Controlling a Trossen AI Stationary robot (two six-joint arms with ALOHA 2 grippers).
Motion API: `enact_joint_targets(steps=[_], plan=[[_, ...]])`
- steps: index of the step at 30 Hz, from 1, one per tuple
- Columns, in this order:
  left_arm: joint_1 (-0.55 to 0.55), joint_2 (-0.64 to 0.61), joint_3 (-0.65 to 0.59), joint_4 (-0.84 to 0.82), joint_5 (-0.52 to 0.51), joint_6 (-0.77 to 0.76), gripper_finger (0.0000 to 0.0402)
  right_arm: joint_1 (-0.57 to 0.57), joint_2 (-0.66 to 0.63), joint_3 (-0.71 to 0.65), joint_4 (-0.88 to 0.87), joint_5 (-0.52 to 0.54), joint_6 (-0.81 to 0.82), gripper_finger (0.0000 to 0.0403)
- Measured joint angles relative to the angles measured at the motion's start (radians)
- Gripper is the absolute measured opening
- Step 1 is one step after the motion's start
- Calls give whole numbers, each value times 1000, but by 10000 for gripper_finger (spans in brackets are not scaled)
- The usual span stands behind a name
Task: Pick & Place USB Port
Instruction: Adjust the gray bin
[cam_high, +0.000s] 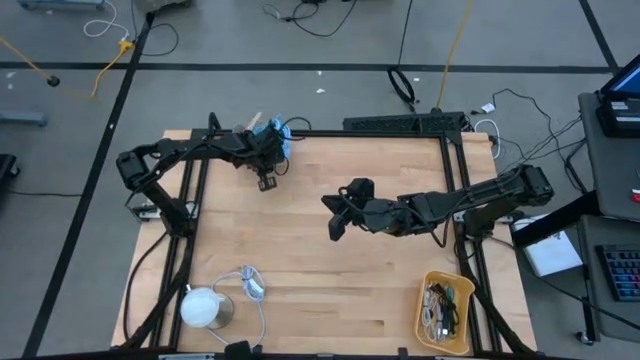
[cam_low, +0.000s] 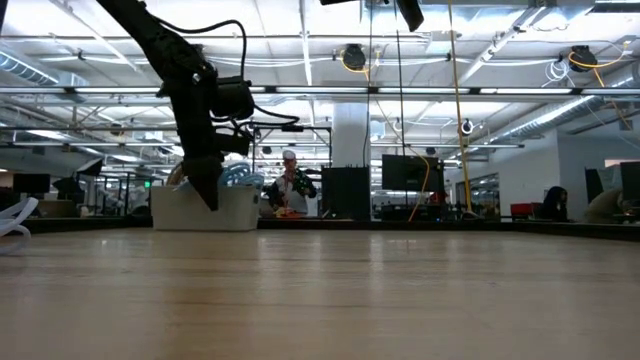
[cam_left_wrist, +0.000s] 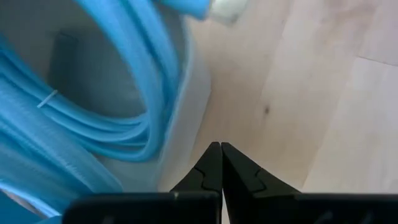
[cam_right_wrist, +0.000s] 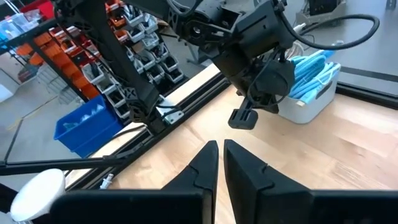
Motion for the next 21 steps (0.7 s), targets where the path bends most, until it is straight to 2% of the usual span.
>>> enact_joint_targets(steps=[7,10,15,21], plan=[[18,0,0,-1,14,-5,0,0,0,0,48,0,-40,18],[-1,0,0,-21,66,-44,0,0,0,0,41,2,-45,18],[-110,-13,6,-28,273,-84,0,-4,0,0,35,3,-45,18],[-242,3,88,56,266,-85,0,-16,0,0,35,1,-45,18]])
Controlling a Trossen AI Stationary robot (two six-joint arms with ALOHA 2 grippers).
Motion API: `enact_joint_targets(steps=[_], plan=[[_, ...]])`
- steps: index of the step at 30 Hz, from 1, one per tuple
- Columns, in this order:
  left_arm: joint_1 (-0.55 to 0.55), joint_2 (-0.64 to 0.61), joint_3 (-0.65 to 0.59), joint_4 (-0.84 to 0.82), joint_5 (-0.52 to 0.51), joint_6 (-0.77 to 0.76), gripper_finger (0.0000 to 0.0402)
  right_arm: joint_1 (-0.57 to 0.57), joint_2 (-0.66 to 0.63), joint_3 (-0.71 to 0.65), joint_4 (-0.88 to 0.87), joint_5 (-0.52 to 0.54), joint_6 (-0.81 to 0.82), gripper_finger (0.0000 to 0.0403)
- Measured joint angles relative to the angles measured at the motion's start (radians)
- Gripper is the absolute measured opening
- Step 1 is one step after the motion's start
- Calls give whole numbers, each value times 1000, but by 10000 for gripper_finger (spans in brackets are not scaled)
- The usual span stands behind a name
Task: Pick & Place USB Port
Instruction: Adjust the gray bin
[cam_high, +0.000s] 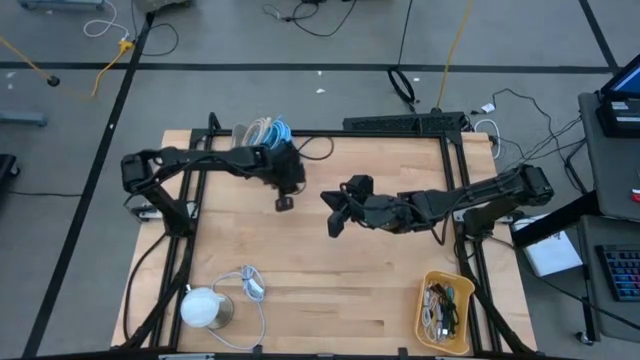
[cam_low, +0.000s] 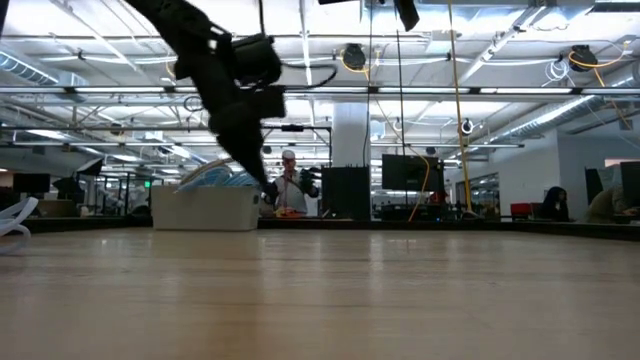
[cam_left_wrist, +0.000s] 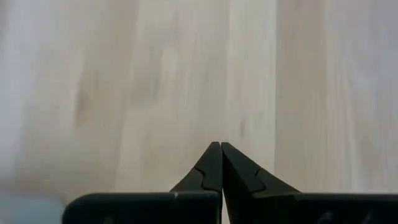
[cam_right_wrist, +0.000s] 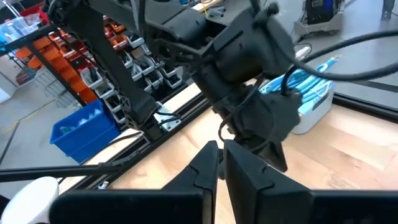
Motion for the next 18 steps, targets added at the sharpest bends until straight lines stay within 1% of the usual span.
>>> enact_joint_targets(steps=[2,5,8,11,13,16,18], plan=[[-9,29,53,-3,-12,3,0,-4,0,0,1,-1,0,18],[6,121,170,-33,-50,32,0,-6,0,0,4,-3,3,18],[33,257,334,-125,-66,80,0,-6,0,0,4,-4,4,18],[46,405,521,-261,-104,125,0,-6,0,0,2,-5,4,18],[53,484,630,-315,-128,135,0,-4,0,0,0,-5,4,18],[78,535,717,-326,-129,107,0,0,0,0,0,-28,4,18],[100,550,752,-327,-158,126,0,3,0,0,-3,-32,3,18]])
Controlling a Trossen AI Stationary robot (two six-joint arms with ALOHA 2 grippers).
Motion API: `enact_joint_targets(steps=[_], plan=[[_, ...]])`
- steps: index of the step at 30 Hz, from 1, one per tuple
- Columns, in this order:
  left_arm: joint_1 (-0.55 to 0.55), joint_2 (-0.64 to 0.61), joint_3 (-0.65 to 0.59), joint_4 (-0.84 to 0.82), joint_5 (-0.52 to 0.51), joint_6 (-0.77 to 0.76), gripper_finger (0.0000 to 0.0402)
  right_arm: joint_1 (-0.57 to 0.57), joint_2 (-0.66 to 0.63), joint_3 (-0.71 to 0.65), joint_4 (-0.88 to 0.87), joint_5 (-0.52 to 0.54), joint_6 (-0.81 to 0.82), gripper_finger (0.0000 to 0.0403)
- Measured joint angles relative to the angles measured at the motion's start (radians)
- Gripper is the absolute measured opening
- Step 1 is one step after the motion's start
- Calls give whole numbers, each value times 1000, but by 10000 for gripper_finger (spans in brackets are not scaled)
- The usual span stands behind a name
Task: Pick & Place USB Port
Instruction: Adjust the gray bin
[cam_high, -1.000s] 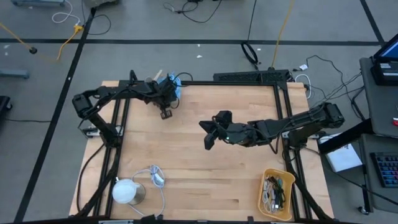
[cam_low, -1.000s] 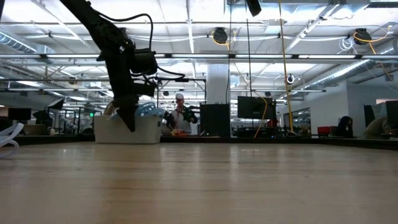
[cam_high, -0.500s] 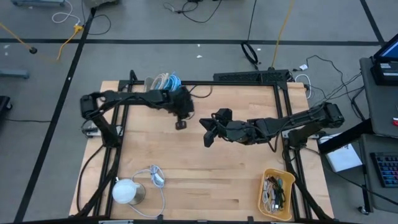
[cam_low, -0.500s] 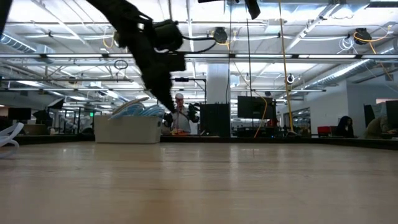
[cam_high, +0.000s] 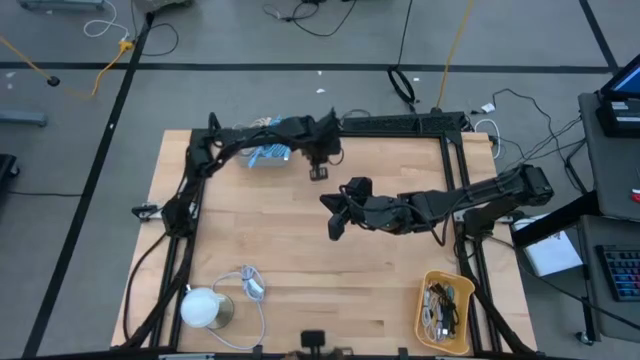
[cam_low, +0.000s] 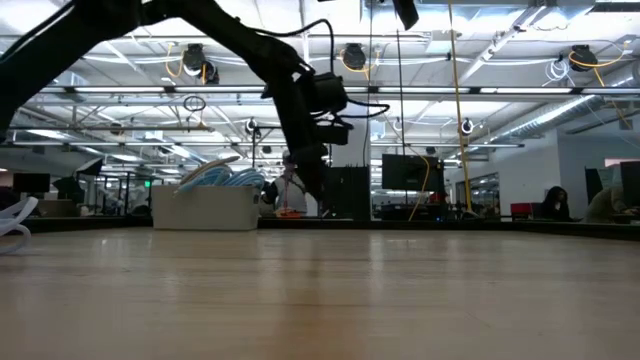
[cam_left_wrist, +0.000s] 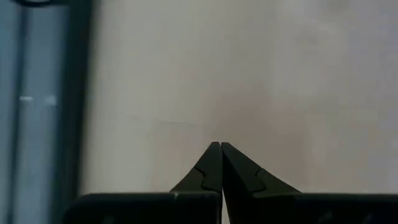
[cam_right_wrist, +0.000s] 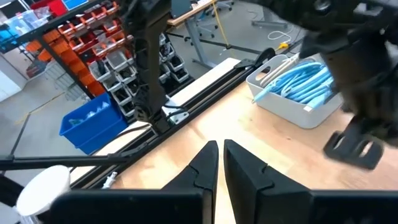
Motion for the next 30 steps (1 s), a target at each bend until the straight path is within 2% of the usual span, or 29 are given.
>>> enact_joint_targets(steps=[3,12,24,30], plan=[[44,15,17,-24,-52,10,0,6,0,0,0,0,-4,18],[168,31,20,-116,-49,-18,0,6,0,0,8,0,-35,18],[175,30,16,-145,-41,-8,0,6,0,0,8,0,-41,18],[190,29,-60,-148,-48,-2,0,6,0,0,8,0,-37,18]])
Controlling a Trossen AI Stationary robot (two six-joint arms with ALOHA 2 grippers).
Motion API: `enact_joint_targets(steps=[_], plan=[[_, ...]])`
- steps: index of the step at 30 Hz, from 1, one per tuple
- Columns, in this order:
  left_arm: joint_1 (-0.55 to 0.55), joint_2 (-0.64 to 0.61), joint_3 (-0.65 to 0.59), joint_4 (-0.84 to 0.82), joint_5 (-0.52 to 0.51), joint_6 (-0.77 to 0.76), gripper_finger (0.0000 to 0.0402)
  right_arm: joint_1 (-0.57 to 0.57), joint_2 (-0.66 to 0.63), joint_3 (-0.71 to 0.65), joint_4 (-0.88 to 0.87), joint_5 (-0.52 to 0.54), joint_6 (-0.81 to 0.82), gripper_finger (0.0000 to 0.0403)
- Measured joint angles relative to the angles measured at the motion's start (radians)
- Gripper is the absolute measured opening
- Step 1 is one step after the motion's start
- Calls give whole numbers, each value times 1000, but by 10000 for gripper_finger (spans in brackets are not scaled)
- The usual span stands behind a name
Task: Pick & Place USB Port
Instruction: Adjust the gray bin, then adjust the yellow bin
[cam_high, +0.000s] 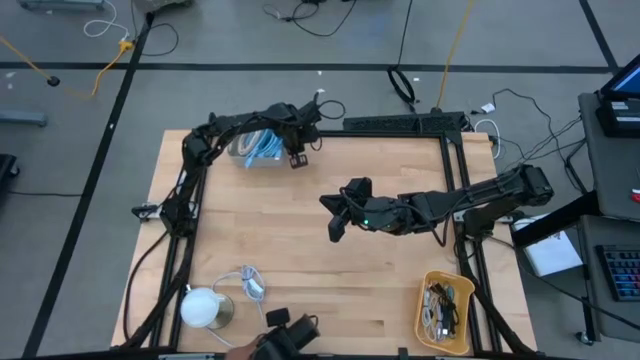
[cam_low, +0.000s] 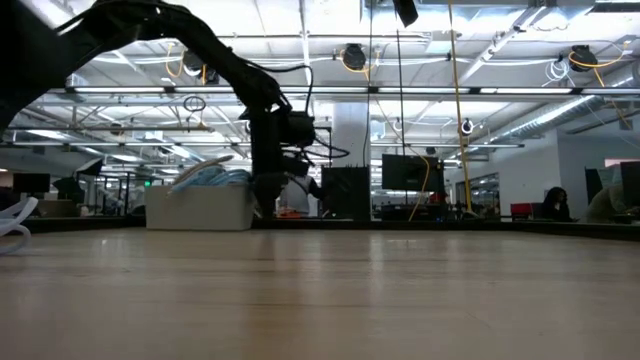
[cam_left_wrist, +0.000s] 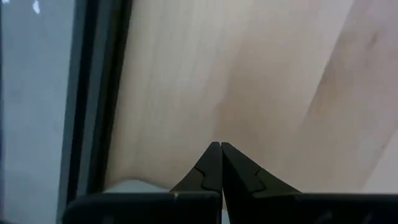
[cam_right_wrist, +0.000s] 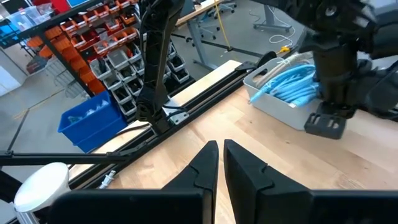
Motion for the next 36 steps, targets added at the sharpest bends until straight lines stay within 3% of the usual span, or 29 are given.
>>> enact_joint_targets(steps=[7,18,25,31,36], plan=[[12,-3,-70,5,-26,22,0,1,0,0,0,0,3,18],[48,-3,-71,-16,-27,23,0,0,-1,0,1,0,3,18],[80,-12,-78,-59,-89,17,0,5,-14,1,-2,2,-9,18],[73,-45,-84,-28,-52,17,0,8,-17,1,-2,1,-13,18],[30,-98,-84,39,49,5,1,8,-17,1,-3,1,-23,18]])
